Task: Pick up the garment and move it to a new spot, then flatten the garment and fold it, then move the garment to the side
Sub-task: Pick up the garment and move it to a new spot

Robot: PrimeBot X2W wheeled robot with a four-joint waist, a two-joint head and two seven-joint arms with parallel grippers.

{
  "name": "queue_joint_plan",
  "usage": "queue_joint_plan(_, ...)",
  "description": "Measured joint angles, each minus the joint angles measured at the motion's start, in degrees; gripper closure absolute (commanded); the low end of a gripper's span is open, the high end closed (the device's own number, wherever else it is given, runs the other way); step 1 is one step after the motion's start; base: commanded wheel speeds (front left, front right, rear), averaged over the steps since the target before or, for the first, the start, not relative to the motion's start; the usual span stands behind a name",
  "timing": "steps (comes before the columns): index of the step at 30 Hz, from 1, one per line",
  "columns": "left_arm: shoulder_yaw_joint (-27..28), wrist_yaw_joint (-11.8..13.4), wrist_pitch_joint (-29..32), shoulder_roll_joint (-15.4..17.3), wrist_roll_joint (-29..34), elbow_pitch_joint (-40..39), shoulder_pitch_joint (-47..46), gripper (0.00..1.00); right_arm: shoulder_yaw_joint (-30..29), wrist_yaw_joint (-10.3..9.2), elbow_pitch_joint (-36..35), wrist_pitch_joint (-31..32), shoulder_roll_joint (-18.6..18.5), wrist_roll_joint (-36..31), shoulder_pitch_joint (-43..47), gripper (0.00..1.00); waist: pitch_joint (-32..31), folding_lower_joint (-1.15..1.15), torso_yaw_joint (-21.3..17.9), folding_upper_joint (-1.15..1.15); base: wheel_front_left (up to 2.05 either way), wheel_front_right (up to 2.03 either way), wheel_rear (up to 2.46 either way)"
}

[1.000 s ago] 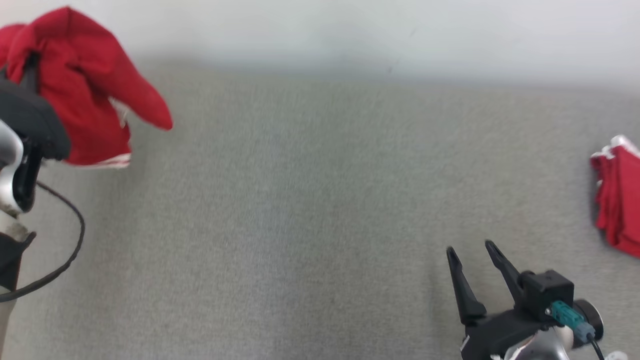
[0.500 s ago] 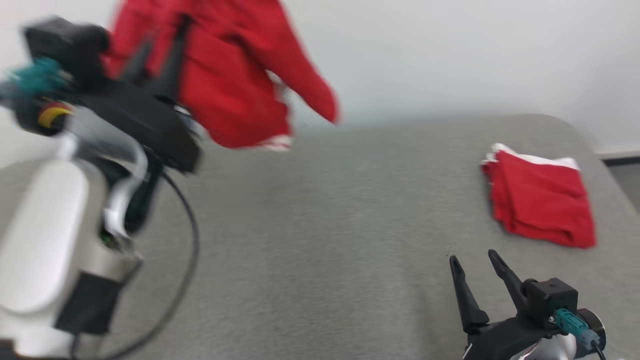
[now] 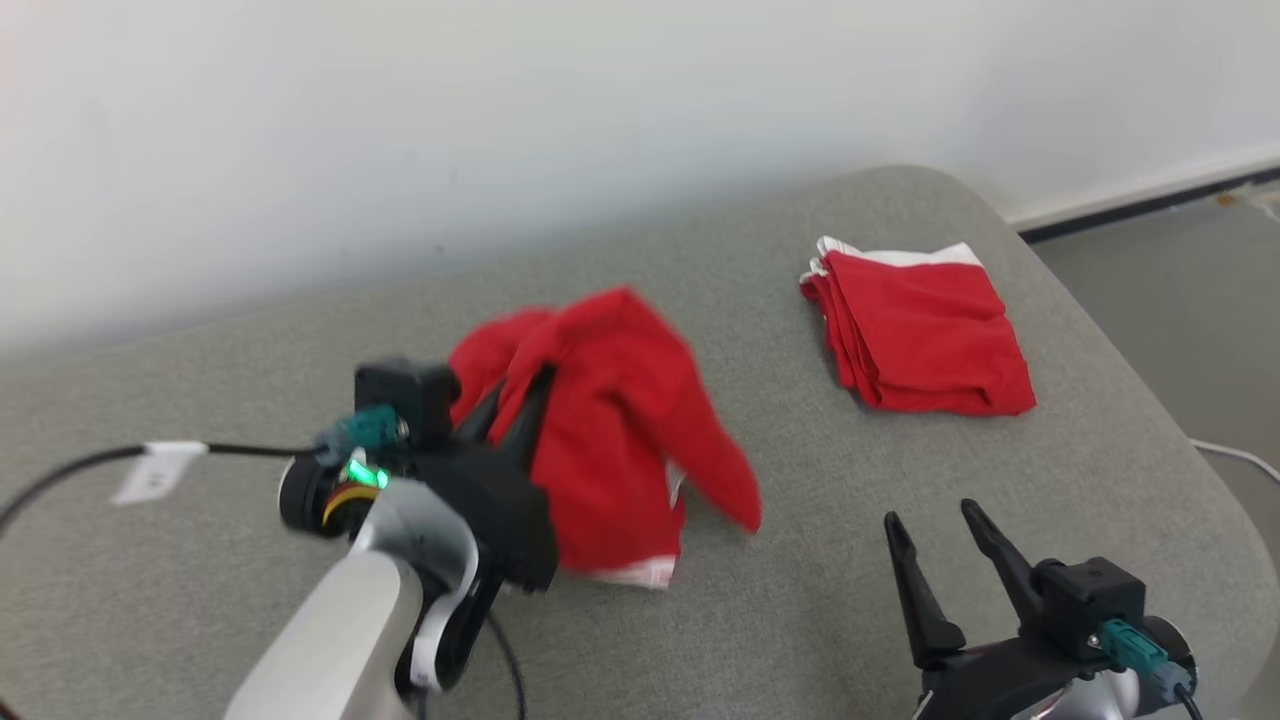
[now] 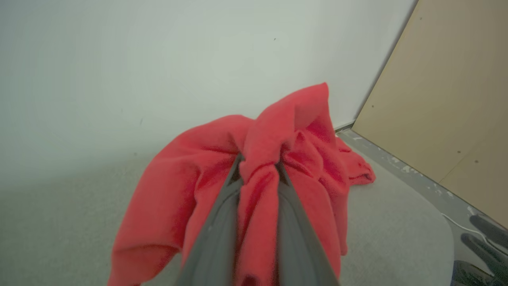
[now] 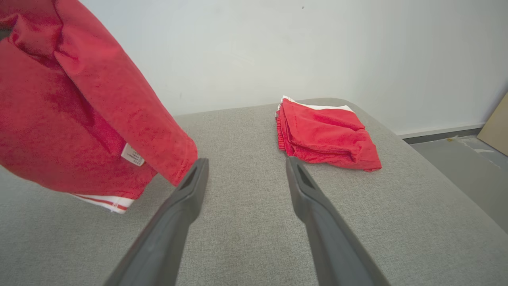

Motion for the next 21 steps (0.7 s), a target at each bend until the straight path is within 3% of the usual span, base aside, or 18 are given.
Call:
queue_joint_plan(6, -2.11, -0.18, -3.27, 0.03, 2.04, 12.15, 1.59, 1.00, 0.79, 0.00, 0.88, -0.44, 0.02, 0.34, -0.91, 0.00, 2.42, 0.01, -0.75, 0.00, 0.00, 0.00, 0.00)
queue_joint_plan(7, -2.31, -0.60, -3.72, -0.24, 2.24, 13.66, 1.67, 0.87, 0.81, 0.00, 1.10, -0.47, 0.02, 0.34, -0.88, 0.00, 2.58, 0.01, -0.59, 0.01, 0.00, 0.00, 0.00)
queue_joint_plan(8, -2.69, -1.36, -3.81, -0.57, 2.23, 15.02, 1.68, 0.51, 0.87, 0.00, 1.32, -0.48, 0.02, 0.34, -0.86, 0.00, 2.68, 0.01, -0.37, 0.00, 0.00, 0.00, 0.00)
queue_joint_plan(9, -2.92, -1.96, -4.00, -0.79, 2.22, 16.35, 1.68, 0.00, 1.03, 0.00, 1.44, -0.48, 0.01, 0.34, -0.87, 0.00, 2.72, 0.01, -0.10, 0.00, 0.00, 0.00, 0.00)
queue_joint_plan(15, -1.67, -2.80, -7.37, -1.67, -0.02, 18.90, 2.57, 0.00, 0.69, 0.00, 2.09, -0.64, 0.03, 0.32, -0.58, 0.00, 1.66, 0.01, 2.25, 0.00, 0.00, 0.00, 0.00)
queue_joint_plan(21, 1.45, -2.22, -9.75, 0.69, -2.31, 10.90, 6.52, 0.00, -0.57, 0.00, 1.74, -0.30, 0.01, -0.09, 0.63, 0.00, -0.27, 0.00, 5.40, 0.00, 0.00, 0.00, 0.00)
